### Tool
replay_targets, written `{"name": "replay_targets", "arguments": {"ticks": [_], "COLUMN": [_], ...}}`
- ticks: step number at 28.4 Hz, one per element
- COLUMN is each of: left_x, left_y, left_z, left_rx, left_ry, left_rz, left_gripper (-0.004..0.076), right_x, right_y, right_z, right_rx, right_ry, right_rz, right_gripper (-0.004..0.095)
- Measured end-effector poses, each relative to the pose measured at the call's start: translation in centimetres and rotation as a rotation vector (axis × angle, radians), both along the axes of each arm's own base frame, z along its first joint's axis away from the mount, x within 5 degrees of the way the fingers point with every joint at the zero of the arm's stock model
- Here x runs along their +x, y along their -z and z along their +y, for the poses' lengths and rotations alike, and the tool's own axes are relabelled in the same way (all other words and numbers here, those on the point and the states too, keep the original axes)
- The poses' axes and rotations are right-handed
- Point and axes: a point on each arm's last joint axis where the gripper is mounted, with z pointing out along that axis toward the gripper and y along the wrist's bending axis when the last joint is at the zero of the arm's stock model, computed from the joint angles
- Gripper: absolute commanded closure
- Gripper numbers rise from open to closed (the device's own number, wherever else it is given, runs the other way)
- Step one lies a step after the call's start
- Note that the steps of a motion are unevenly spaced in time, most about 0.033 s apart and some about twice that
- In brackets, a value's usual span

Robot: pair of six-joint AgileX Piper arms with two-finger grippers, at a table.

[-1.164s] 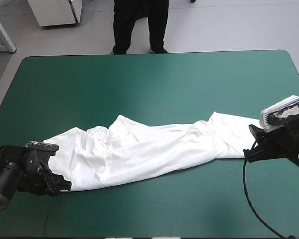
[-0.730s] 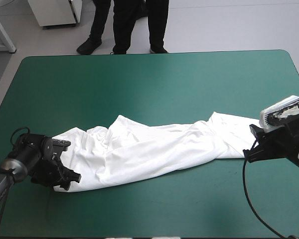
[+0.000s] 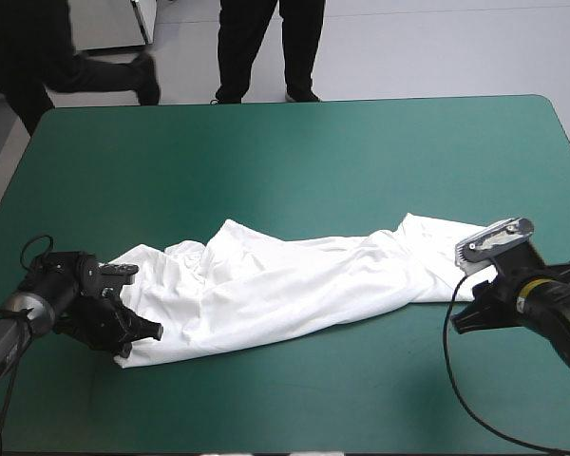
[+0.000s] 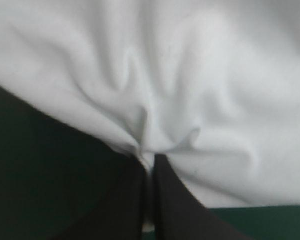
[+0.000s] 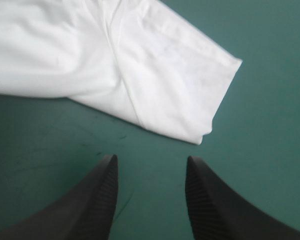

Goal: Fold the cloth

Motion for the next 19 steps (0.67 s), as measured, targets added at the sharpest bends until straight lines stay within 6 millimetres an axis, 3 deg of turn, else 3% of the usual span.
{"name": "replay_targets", "arguments": {"ticks": [2,11,15,19], "left_x": [0.0,-0.2,-0.6,-0.9], "left_y": [-0.1,-3.4,-4.1,-4.5], "left_z": [0.0,-0.6,-0.9,-1.5], "left_rx": [-0.001,-0.068,-0.102,-0.149], "left_ry": [0.007,0.032,0.041,0.060], "left_rz": [0.002,-0.087,-0.106,-0.108], "left_gripper": [0.0733,0.0733,0.0733,0.0733], "right_x": [1.3,5.4,6.3,6.7], "right_y": [1.8,5.8,5.6,5.3], "right_z": [0.7,2.4,2.2,0.7], "right_rx": [-0.009,-0.070,-0.116,-0.138], "right_ry": [0.007,0.027,0.060,0.145], "right_rz": [0.078,0.269,0.280,0.276], "right_gripper": [0.0497,0.0448,0.0434,0.0431]}}
